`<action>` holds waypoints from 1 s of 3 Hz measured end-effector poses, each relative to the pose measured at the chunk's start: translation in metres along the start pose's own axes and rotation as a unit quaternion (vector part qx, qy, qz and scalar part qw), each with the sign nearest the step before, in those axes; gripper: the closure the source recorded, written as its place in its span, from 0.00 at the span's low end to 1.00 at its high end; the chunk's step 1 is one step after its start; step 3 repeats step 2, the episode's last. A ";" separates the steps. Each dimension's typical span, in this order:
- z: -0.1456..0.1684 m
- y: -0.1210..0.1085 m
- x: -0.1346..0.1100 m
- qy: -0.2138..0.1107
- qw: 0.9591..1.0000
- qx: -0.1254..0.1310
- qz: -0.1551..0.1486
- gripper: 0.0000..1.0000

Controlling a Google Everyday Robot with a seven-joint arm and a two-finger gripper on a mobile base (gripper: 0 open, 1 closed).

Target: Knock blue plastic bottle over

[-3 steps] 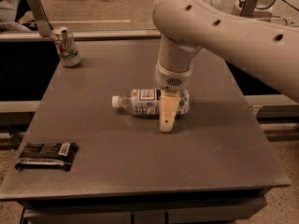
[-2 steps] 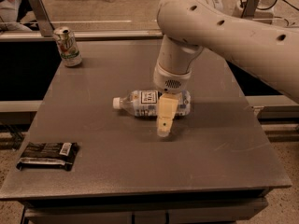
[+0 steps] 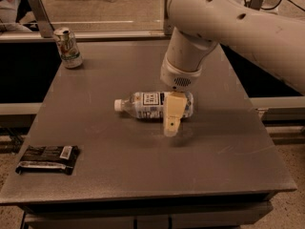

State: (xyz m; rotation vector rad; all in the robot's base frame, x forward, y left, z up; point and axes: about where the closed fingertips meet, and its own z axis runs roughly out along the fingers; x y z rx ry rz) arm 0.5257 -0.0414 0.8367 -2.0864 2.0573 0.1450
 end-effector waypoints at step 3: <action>-0.028 0.001 0.020 -0.007 0.999 0.048 0.002 0.00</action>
Offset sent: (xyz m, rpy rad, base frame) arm -0.0027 -0.0217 0.0188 0.0135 -0.0773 -0.0184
